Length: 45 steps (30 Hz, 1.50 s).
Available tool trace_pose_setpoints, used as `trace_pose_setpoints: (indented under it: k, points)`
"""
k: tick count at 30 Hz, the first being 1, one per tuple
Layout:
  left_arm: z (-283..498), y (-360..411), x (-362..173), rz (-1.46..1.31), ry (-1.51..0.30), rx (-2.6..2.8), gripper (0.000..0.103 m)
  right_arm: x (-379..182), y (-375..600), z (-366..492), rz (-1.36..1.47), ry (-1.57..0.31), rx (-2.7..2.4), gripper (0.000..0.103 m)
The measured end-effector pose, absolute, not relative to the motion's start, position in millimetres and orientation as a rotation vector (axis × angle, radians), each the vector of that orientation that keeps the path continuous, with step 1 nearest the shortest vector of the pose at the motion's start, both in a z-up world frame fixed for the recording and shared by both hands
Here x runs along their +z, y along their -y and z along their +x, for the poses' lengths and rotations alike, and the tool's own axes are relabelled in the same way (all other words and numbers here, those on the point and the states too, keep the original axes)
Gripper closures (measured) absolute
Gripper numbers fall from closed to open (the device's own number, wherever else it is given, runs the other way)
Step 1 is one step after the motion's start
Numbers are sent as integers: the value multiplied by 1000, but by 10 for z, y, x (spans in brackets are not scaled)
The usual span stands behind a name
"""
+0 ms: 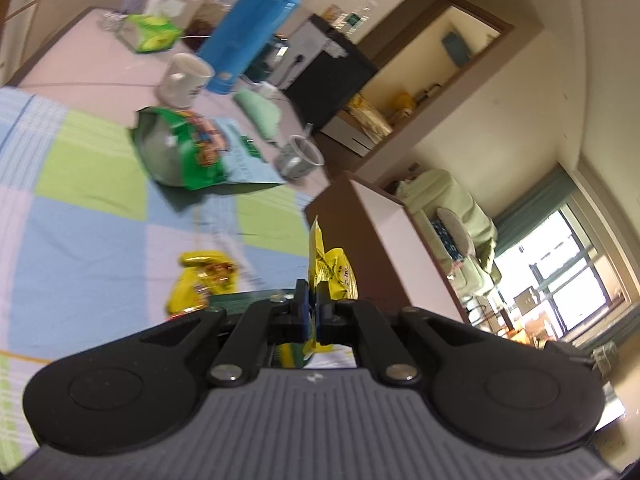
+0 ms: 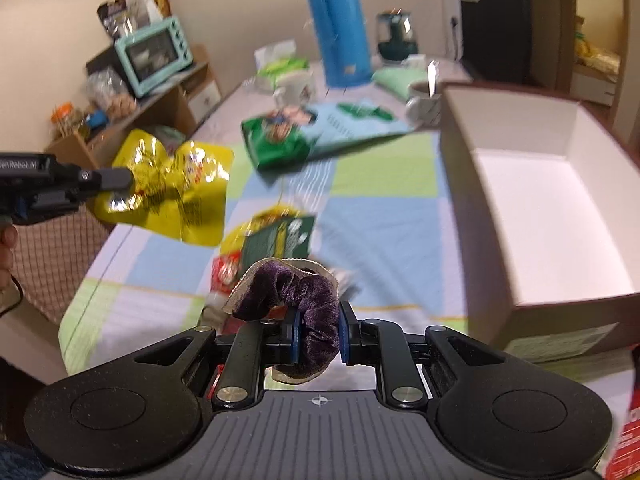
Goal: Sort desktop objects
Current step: 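Carry the yellow pouch and scrunchie into the white box and release both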
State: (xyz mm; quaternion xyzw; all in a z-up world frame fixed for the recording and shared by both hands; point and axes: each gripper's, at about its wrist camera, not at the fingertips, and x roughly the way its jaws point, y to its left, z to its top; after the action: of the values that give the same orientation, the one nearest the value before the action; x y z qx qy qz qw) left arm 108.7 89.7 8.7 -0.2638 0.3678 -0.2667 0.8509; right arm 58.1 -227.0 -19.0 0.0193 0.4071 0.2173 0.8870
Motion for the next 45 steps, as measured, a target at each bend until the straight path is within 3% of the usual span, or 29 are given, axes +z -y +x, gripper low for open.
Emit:
trace_pose_setpoints:
  k: [19,45]
  points:
    - [1574,894,545,-436,-689,-688,103,324,3721,1157,47,-766,323,86]
    - [2528,2163,-9,-278,-857,-633,103,-120,4399,2246,82,-890,231,86]
